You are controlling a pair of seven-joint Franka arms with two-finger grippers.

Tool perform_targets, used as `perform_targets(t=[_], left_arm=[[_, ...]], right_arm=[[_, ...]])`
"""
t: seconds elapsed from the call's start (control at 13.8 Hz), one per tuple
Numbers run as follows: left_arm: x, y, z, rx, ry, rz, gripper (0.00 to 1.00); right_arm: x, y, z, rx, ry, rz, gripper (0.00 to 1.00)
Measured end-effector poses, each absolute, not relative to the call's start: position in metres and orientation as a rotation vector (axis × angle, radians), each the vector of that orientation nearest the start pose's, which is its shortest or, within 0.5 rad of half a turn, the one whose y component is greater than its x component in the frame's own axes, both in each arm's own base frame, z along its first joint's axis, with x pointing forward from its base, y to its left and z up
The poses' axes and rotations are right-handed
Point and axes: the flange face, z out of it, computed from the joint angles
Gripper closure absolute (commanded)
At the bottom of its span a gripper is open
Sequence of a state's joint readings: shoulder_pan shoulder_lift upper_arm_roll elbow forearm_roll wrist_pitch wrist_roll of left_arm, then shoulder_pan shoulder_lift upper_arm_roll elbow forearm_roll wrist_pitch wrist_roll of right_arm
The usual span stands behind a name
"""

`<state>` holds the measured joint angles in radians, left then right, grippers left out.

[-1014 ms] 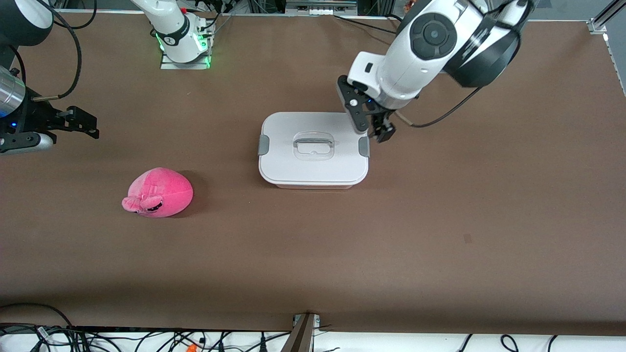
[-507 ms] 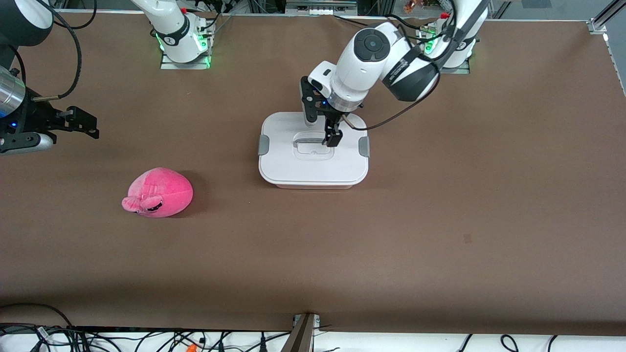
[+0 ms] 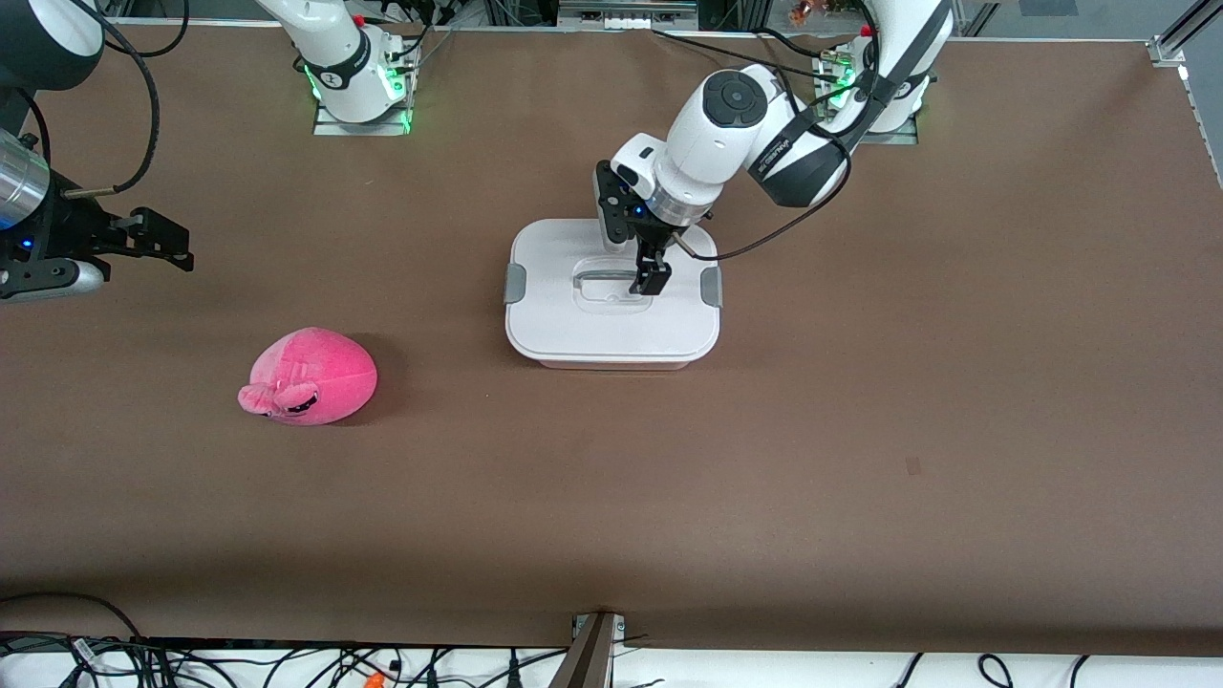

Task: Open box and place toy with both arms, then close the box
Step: 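Lower the left gripper and grasp the lid handle, then lift the lid aside with the left gripper while the right gripper reaches the toy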

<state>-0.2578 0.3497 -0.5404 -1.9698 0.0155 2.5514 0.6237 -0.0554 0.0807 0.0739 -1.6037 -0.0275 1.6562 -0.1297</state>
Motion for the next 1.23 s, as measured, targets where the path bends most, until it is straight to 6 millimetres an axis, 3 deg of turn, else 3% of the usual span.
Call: perform_targets(t=[0.36,1.01,1.23], left_arm=[[0.459,-0.442,0.334,-2.554,2.100,-0.468,1.00],[0.466,-0.445,0.343,-2.523,2.120,-0.517,1.00],[0.471,-0.447,0.354,-2.503,2.132,-0.537,1.00]], right_arm=[[0.583,0.006,0.570,-3.152,-0.238,0.046,0.00],[0.585,0.008,0.571,-3.137,-0.235,0.032,0.00],[0.590,0.005,0.560,-3.080,-0.197,0.048,0.00]])
